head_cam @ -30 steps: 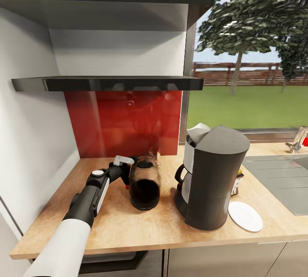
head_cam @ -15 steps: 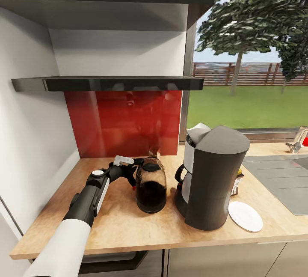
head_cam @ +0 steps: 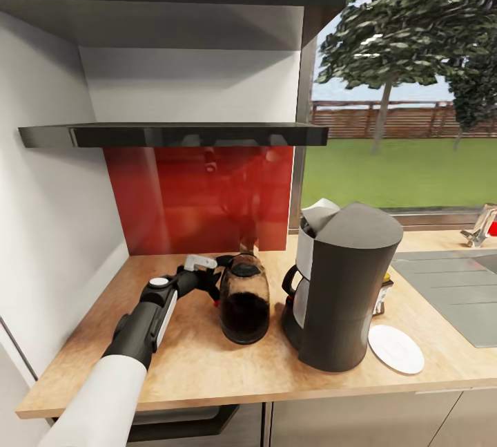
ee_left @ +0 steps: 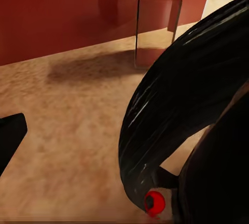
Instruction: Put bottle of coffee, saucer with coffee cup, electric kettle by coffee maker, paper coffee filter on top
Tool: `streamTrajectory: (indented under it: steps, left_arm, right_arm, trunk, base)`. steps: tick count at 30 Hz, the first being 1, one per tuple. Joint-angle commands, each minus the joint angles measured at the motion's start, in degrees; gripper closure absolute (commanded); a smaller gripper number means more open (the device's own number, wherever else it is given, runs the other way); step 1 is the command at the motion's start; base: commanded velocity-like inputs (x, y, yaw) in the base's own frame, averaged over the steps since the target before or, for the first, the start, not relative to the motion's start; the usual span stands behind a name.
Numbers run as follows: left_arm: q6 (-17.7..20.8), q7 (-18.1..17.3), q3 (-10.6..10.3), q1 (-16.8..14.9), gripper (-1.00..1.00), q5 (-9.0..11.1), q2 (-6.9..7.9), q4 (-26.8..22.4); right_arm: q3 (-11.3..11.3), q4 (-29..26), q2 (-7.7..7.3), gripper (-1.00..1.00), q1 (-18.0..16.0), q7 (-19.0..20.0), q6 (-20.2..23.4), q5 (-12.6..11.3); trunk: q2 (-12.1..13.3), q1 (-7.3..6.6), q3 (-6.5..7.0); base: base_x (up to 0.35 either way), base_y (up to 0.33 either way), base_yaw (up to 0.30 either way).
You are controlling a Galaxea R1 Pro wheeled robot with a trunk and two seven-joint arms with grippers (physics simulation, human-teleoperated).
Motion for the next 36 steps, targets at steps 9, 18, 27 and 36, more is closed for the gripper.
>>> streamTrajectory:
  steps: [9, 18, 27, 36]
  left_arm:
    - [0.1, -0.7, 0.3, 0.0, -1.00, -0.4, -0.06, 0.9]
    - [0.1, -0.7, 0.3, 0.0, -1.00, -0.4, -0.08, 1.0]
    - [0.0, -0.7, 0.3, 0.0, -1.00, -0.4, -0.03, 1.0]
    - [0.1, -0.6, 0.3, 0.0, -1.00, -0.5, -0.03, 1.0]
  right_arm:
    - [-0.5, 0.0, 0.00, -1.00, 0.0, -0.1, -0.2, 0.5]
    - [-0.5, 0.0, 0.00, -1.00, 0.0, -0.1, -0.2, 0.5]
    - [-0.5, 0.0, -0.04, -1.00, 0.0, -0.1, -0.2, 0.5]
    - [-0.5, 0.0, -0.06, -1.00, 0.0, -0.1, -0.2, 0.5]
  trunk:
    - [-0.1, 0.02, -0.12]
    - [-0.1, 0.02, -0.12]
    - [-0.1, 0.02, -0.12]
    - [-0.1, 0.02, -0.12]
  base:
    - [0.000, 0.000, 0.000]
    - [0.000, 0.000, 0.000]
    - [-0.049, -0.096, 0.000]
    - [-0.001, -0.001, 0.000]
